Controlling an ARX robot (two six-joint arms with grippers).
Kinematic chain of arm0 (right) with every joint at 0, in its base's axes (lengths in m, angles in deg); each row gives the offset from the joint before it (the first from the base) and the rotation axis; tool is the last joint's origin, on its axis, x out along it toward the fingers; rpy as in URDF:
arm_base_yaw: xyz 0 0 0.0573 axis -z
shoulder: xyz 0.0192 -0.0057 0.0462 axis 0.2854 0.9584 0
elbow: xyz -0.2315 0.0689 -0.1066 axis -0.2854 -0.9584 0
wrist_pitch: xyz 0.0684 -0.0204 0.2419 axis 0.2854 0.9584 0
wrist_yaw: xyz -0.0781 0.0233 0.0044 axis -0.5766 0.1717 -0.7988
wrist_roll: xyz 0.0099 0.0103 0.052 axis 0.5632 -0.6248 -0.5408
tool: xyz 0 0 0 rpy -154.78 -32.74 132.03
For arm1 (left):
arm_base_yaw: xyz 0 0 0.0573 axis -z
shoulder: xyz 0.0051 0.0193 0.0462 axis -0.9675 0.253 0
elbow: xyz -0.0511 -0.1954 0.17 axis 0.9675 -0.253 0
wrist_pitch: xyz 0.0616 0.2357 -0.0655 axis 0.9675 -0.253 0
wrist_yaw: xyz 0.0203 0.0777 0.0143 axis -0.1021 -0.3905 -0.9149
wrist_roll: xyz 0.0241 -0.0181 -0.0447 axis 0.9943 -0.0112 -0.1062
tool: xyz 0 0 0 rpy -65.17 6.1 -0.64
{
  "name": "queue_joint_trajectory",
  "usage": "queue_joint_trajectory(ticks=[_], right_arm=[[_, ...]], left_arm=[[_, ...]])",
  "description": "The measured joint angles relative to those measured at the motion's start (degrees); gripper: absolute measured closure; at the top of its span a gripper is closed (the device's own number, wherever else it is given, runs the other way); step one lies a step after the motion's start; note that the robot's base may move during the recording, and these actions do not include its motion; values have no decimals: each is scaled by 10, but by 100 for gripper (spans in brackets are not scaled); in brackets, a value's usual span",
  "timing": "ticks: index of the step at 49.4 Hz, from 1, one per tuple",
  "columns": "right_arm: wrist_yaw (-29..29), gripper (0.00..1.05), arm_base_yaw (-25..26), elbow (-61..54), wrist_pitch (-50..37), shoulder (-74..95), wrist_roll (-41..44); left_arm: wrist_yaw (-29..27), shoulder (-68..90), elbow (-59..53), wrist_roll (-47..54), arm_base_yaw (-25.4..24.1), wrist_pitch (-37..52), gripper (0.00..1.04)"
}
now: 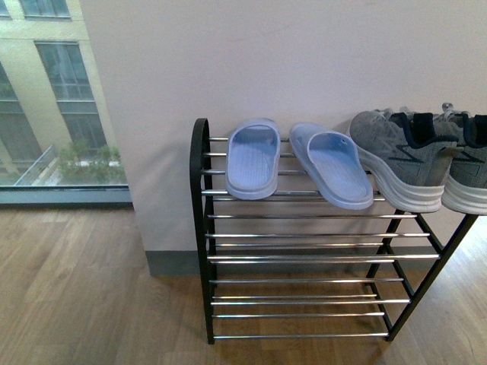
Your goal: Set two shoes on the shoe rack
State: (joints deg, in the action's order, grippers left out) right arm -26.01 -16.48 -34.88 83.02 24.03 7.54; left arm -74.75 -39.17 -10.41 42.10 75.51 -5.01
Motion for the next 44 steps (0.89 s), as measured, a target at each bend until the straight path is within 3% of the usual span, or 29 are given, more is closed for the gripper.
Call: queue_joint_trajectory(ticks=[3, 44], right_arm=[[0, 9, 0, 0, 0, 0, 0], [-1, 9, -1, 0, 1, 0, 0]], left_arm=[[0, 0, 0, 1, 0, 0, 8], [0, 0, 0, 0, -1, 0, 9]])
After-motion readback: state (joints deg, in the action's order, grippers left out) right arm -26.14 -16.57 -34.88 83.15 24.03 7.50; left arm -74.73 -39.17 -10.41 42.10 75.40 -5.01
